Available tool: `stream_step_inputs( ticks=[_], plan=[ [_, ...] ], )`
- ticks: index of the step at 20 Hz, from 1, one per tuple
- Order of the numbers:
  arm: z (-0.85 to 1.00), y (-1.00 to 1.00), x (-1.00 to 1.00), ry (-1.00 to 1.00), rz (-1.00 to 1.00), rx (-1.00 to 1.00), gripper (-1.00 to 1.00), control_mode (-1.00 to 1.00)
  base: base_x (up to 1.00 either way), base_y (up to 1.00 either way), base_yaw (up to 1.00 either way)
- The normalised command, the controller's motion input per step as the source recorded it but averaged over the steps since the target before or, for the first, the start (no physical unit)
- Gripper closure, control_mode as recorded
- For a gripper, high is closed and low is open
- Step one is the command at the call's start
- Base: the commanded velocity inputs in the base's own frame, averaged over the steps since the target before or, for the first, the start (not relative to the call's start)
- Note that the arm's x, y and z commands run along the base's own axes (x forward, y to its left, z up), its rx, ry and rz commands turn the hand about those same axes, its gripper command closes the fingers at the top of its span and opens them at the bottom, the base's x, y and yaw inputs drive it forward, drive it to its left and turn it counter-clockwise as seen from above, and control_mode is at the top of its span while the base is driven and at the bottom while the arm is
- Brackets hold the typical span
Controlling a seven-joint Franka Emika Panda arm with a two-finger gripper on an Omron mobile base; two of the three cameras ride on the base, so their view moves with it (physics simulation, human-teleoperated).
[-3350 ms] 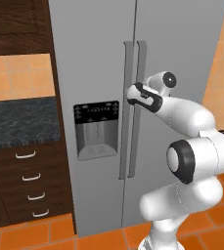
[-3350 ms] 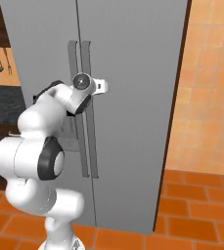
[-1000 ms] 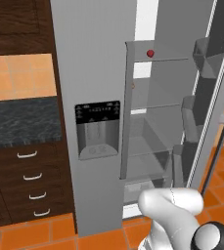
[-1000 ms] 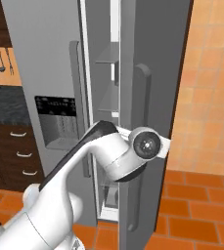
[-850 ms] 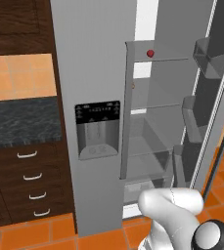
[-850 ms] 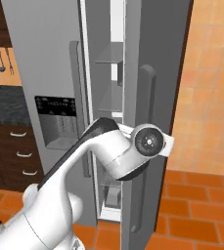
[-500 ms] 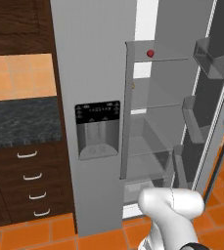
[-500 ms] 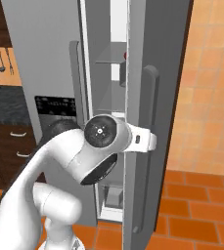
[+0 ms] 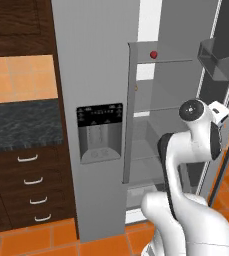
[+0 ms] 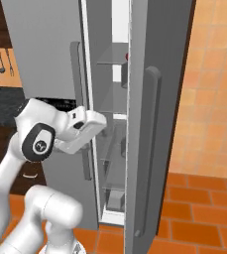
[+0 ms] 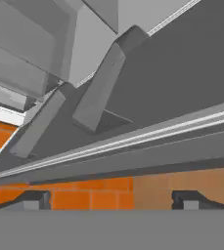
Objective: Take the strawberry from the fridge and place it on top of the pancake, located on the dining counter.
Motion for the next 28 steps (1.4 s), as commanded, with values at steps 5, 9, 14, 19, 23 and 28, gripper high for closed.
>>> stream_step_inputs(
  ticks=[5,9,14,19,23,28],
  plan=[
    [-0.47,0.12,0.99,0.23,-0.13,-0.14,-1.00,-1.00,0.00,0.00,0.00],
    [-0.47,-0.36,1.00,0.31,-0.09,-0.01,-1.00,-1.00,0.00,0.00,0.00],
    [-0.35,-0.59,0.61,0.15,-0.06,0.00,-1.00,-1.00,0.00,0.00,0.00],
    [-0.37,-0.76,0.24,0.04,-0.06,0.00,-1.00,-1.00,0.00,0.00,0.00],
    [-0.25,-0.82,0.04,0.01,-0.05,0.00,-1.00,-1.00,0.00,0.00,0.00],
    [-0.09,-0.77,0.00,-0.01,-0.01,0.00,-1.00,-1.00,0.00,0.00,0.00]
  ],
)
